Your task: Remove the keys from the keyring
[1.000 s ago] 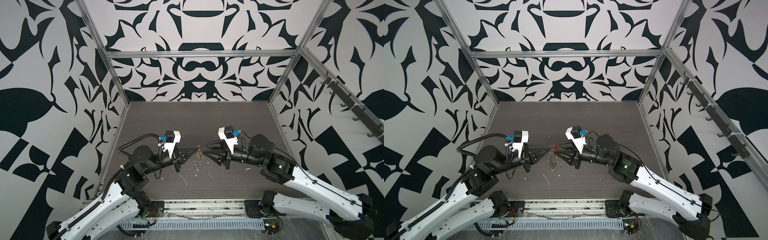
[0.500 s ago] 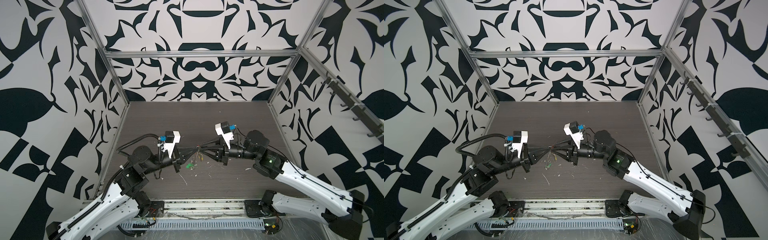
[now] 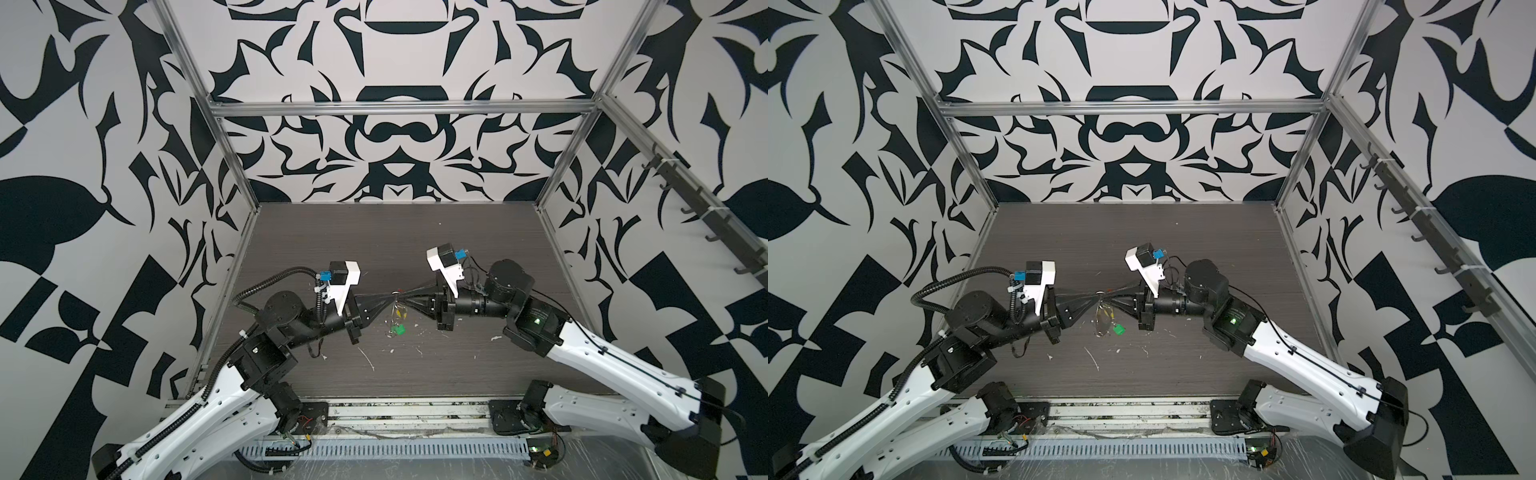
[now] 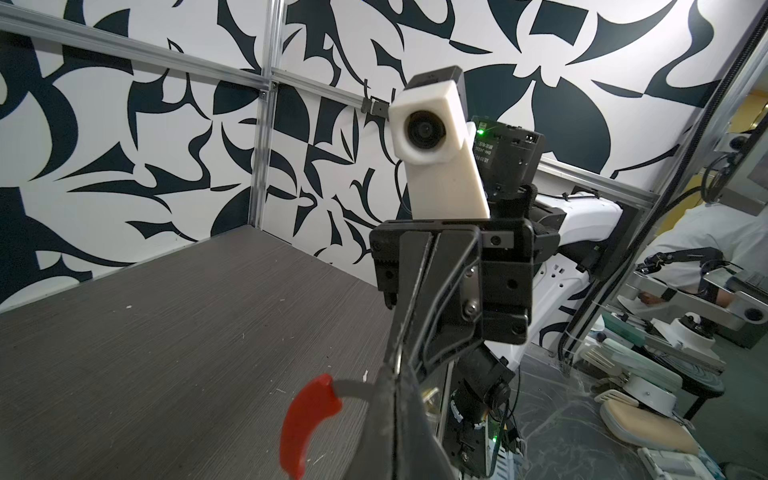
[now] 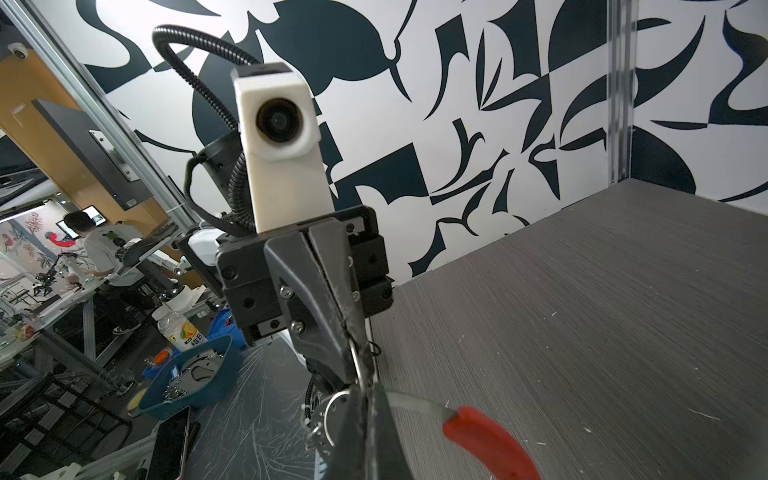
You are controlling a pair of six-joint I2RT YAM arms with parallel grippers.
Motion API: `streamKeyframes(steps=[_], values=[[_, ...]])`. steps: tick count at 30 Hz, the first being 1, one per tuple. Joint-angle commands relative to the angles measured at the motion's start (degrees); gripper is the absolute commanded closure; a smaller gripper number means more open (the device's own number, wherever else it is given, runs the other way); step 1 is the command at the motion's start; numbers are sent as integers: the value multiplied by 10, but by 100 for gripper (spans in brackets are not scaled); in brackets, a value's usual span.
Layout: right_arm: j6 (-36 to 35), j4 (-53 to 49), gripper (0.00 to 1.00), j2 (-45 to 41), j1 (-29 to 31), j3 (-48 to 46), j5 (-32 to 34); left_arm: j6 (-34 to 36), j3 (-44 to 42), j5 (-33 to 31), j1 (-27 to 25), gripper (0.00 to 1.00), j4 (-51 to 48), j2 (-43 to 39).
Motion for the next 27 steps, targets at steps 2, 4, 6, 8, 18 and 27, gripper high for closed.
streamKeyframes(steps=[2, 4, 6, 8, 18, 27], values=[[-7, -4, 100, -4, -8, 16, -18, -3, 25, 6, 0, 95, -11, 1], [-16, -36, 100, -7, -15, 23, -23, -3, 31, 6, 0, 77, -29, -1], [-30, -78, 100, -10, -22, 35, -26, -2, 39, 7, 0, 67, -56, -3], [-53, -134, 100, -11, -26, 53, -29, 3, 59, 8, 0, 63, -101, 2], [-136, -324, 100, 19, -30, 143, -39, 54, 190, 59, 0, 61, -340, 94], [-169, -393, 100, 48, -30, 193, -59, 75, 245, 103, 0, 68, -412, 147]])
